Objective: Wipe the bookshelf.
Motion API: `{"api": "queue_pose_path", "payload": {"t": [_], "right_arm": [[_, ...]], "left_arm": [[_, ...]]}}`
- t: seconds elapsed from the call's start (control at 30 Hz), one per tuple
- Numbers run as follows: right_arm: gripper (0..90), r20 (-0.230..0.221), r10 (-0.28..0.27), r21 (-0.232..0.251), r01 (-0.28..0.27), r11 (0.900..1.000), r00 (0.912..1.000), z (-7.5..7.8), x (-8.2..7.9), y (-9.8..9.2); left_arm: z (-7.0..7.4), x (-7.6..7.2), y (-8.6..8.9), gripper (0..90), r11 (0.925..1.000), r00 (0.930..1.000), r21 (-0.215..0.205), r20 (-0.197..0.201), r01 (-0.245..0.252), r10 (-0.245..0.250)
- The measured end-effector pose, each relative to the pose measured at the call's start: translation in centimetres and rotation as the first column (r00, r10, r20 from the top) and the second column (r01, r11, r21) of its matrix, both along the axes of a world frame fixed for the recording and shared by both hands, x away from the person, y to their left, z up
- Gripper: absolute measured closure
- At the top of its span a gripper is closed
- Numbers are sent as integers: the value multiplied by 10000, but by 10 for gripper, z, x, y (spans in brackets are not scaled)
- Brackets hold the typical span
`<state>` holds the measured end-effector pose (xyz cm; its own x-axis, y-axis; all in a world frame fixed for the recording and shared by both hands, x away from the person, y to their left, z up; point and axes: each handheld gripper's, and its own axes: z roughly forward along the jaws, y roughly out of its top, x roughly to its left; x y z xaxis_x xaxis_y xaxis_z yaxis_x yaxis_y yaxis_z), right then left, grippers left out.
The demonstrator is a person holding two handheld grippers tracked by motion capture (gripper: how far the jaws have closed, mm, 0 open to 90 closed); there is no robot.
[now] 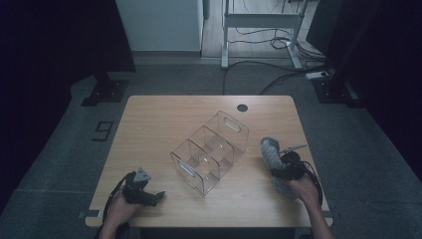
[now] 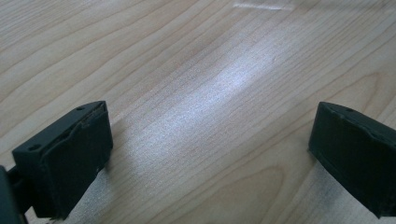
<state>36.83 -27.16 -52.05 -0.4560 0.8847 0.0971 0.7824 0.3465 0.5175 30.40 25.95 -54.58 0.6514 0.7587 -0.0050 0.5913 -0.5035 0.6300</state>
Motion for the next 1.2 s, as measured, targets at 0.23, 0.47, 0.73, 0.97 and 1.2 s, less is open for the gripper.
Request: {"api": "queue_pose_path", "payload": {"t": [0.23, 0.47, 0.73, 0.97, 1.2], "right_arm": [[354, 91, 225, -192, -223, 9996, 9997, 7, -2, -5], [318, 565, 337, 106, -343, 9994, 9978, 34, -6, -5], [367, 1339, 905, 632, -996, 9930, 9869, 64, -6, 13], [453, 1506, 1805, 1219, -1994, 9723, 9720, 66, 0, 41], [503, 1610, 2571, 1546, -2817, 9470, 9529, 65, 11, 76]], "left_arm": [[1, 0, -1, 0, 10000, 9999, 61, -97, -43, 44], [4, 2, -4, 0, 9987, 9993, 388, -206, -316, 325], [17, 2, -10, 0, 9991, 9988, -158, 273, -400, 405], [32, 5, -20, 0, 9962, 9968, -848, 753, -218, 282], [42, 10, -35, 0, 9958, 9927, -919, 1206, 53, 58]]}}
